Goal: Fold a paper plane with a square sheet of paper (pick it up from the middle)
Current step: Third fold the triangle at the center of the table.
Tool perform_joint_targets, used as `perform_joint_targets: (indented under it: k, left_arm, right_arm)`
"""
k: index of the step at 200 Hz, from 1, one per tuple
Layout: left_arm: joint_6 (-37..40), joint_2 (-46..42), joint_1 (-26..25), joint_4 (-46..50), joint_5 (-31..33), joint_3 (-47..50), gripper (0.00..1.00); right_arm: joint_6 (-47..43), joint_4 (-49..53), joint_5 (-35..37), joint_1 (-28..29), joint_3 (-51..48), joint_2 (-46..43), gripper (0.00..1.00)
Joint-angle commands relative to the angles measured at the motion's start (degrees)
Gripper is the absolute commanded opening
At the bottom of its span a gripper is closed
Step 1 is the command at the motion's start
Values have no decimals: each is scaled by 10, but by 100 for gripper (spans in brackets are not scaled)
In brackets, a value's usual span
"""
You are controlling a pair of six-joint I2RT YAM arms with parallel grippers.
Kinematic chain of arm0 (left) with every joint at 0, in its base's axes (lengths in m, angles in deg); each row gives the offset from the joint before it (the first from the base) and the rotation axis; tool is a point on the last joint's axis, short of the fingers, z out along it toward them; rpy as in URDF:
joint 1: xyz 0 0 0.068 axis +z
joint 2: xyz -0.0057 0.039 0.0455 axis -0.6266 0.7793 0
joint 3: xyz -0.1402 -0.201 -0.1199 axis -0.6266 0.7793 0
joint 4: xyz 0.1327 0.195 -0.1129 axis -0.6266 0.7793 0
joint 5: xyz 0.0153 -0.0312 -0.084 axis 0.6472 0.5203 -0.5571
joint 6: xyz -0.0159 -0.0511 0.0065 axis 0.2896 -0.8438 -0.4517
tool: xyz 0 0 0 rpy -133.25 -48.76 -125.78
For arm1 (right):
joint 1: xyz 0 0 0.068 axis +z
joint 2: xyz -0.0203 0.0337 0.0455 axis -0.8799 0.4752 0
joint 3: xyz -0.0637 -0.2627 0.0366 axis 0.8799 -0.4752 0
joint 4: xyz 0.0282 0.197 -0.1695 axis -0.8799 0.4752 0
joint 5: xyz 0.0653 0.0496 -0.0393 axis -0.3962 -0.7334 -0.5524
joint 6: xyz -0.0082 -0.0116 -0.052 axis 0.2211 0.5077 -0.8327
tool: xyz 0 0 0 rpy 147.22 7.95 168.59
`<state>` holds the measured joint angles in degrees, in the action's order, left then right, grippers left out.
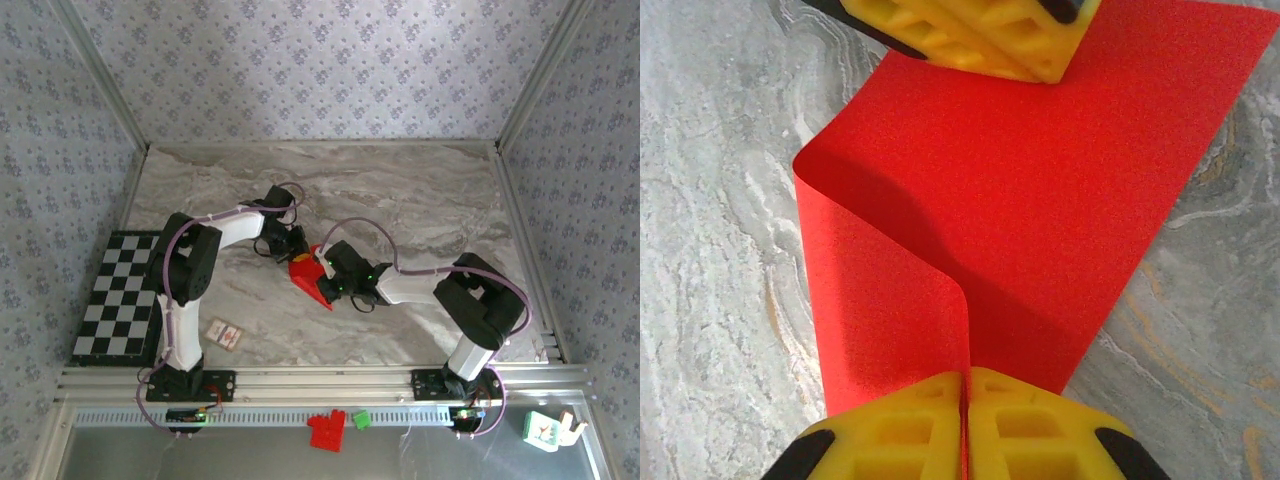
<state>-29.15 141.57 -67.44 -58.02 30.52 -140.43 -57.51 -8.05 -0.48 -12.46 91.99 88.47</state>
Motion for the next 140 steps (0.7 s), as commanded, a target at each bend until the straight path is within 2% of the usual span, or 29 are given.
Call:
perform_joint_targets:
  k: [1,140]
  left_arm:
    - [8,28,-8,29,11,3,11]
    - [3,22,-8,30,13,-4,12]
  right_arm:
    - [11,19,18,3,17,9,9]
    - [29,45,14,1,31,31,9]
